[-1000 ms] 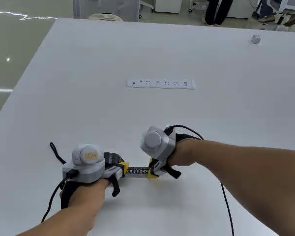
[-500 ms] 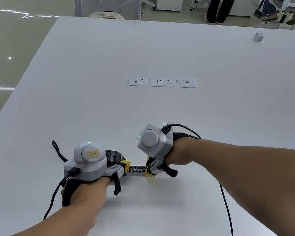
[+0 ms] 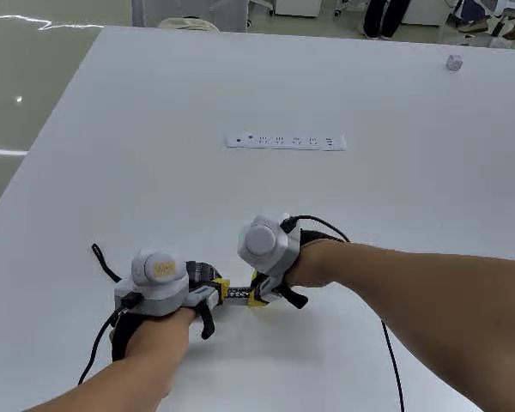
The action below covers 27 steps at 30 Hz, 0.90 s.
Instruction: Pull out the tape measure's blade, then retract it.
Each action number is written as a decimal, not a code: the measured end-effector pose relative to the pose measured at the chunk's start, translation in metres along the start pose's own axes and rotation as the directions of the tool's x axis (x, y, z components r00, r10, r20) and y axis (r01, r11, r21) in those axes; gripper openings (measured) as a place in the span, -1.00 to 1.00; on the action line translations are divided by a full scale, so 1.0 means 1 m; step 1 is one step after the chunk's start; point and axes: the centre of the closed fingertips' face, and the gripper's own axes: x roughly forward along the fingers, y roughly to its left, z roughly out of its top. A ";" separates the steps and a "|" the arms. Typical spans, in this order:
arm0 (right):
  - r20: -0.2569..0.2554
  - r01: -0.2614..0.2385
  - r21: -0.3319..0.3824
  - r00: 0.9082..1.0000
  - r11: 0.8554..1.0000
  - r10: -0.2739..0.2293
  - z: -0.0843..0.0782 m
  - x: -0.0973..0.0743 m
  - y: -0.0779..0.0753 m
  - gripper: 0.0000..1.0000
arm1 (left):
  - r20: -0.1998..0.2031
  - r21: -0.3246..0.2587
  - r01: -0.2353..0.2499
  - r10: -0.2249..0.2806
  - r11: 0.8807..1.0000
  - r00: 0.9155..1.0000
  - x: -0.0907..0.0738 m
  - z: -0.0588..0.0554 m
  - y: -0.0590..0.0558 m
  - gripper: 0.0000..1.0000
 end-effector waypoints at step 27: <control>0.049 -0.008 0.029 0.999 1.000 0.006 0.014 0.005 -0.001 -0.74 | 0.004 -0.009 0.014 -0.014 1.000 1.000 0.001 0.002 0.001 0.18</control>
